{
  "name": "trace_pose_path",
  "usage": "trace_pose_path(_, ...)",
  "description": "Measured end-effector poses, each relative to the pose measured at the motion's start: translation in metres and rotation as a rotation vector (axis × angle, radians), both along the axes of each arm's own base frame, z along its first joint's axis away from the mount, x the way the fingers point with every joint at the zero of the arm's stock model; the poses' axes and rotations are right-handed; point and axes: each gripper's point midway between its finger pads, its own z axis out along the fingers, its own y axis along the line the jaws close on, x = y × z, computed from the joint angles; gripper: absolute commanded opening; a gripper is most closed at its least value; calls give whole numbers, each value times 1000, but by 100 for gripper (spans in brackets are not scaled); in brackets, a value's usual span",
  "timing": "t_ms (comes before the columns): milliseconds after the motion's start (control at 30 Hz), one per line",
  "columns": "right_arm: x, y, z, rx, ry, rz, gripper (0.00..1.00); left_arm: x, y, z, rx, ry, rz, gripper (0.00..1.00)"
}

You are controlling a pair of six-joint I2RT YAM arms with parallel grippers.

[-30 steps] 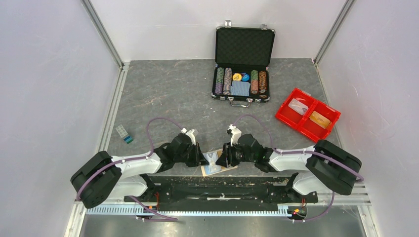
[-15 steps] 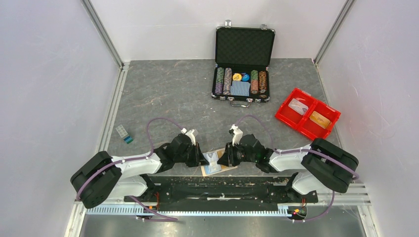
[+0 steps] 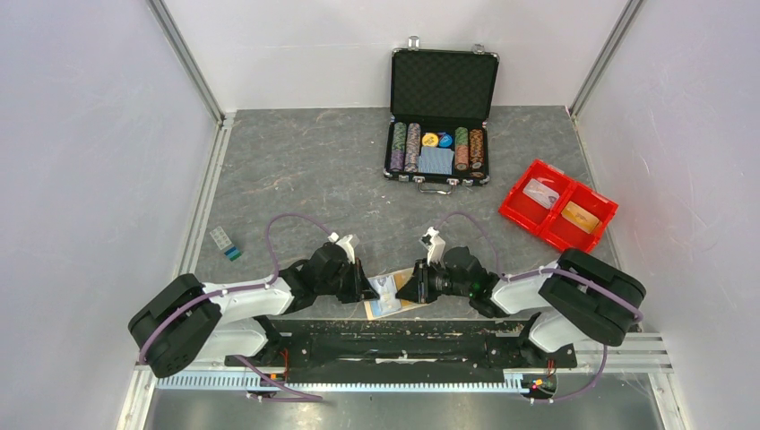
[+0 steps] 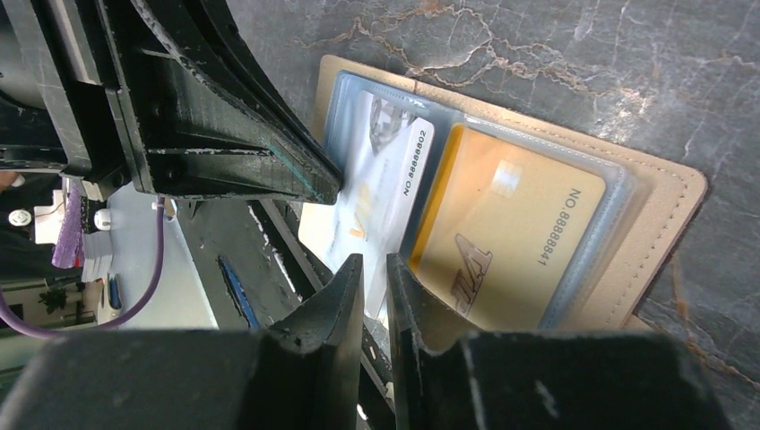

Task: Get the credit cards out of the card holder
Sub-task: Remove the credit card from the card holder.

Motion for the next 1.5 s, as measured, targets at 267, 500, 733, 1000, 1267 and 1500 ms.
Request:
trace_pose_path(267,0,0,-5,5,26,-11,23,0,0,0,0,0,0,15)
trace_pose_path(500,1,0,-7,-1,34,-22,31,0,0,0,0,0,0,15)
trace_pose_path(733,6,-4,-8,-42,9,-43,30,0,0,0,-1,-1,0,16)
trace_pose_path(1000,4,1,-8,-17,21,-21,28,0,0,0,-3,-4,0,16)
trace_pose_path(1267,2,5,-10,2,49,-16,0,0,0,-1,-2,-2,0,16)
trace_pose_path(1500,9,-2,3,31,25,-37,0,0,1,-1,2,0,1,16)
